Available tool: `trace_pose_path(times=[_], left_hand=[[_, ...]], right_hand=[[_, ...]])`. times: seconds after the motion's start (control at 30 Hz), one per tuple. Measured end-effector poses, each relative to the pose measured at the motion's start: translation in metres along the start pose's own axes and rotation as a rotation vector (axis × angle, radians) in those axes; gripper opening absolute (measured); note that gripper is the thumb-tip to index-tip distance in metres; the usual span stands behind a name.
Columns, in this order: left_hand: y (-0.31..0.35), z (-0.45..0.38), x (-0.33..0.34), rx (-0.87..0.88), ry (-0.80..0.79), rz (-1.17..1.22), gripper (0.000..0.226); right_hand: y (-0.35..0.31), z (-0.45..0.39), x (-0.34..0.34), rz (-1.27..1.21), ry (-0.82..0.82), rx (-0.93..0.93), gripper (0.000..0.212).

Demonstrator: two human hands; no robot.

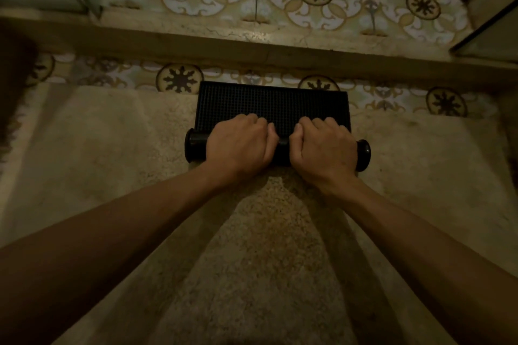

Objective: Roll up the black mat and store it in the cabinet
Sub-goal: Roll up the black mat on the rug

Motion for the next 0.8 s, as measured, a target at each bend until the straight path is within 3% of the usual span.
trace_pose_path(times=[0.2,0.33,0.6,0.8], left_hand=[[-0.003,0.000,0.001,-0.023,-0.014,-0.011,0.041],[-0.004,0.007,-0.002,-0.074,0.072,-0.055,0.035],[-0.012,0.018,0.003,0.133,0.064,-0.191,0.039],[-0.014,-0.004,0.006,0.134,0.044,-0.115,0.039]], right_hand=[[-0.003,-0.001,0.000,-0.012,-0.019,0.018,0.041],[-0.007,-0.006,0.004,-0.027,-0.033,0.030,0.038],[0.000,-0.017,0.008,-0.033,-0.056,0.073,0.041],[-0.004,0.002,0.009,0.104,0.036,0.020,0.038]])
Point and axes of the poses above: each hand's wrist, its own z-axis away from the middle knuckle, its own x-axis out of the palm, y = z × x, the point moved 1 cm from there along -z, towards the middle knuckle, and after that the axes turned 10 degrees about y, right-handed, at the moved point
